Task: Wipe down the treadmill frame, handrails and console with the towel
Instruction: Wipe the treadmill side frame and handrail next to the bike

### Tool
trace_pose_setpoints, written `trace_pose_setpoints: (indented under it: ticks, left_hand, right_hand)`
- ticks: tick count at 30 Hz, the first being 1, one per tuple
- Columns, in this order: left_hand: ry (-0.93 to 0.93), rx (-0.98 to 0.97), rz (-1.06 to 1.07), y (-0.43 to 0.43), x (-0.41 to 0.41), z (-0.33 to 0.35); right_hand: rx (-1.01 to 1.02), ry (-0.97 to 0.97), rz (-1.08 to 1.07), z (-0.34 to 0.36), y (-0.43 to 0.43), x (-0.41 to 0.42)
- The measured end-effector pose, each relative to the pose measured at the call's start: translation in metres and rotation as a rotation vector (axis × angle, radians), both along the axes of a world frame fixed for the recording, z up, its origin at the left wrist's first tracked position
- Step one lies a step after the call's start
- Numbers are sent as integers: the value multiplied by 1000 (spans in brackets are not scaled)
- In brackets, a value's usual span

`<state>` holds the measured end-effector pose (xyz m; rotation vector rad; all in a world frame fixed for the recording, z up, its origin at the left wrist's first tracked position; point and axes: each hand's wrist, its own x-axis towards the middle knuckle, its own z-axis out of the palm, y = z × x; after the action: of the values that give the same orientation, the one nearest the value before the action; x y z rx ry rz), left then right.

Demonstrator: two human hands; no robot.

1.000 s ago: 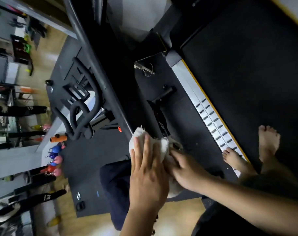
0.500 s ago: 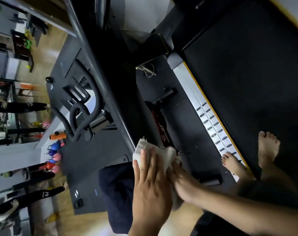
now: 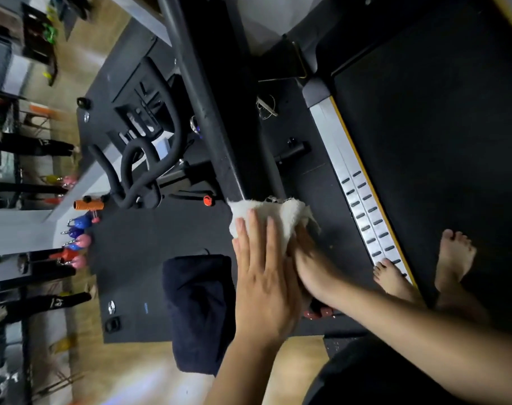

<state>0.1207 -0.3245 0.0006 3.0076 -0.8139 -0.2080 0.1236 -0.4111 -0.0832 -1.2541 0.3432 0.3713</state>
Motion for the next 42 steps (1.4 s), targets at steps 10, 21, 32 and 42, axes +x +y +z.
trace_pose_setpoints:
  ticks: [10,21,32,42]
  left_hand:
    - [-25,-128,169,-13,43,-6]
    - [72,-344,119,-4,25,-6]
    - [-26,-406,276,-4,-14,-21]
    - [332,-753,525,-5,76,-8]
  right_hand:
    - [188,161,-252,11,-10,65]
    - [141,402,-247,64,-6,4]
    - [169,548,-227,54,0,-9]
    - [-205,306,-306,85,-1,76]
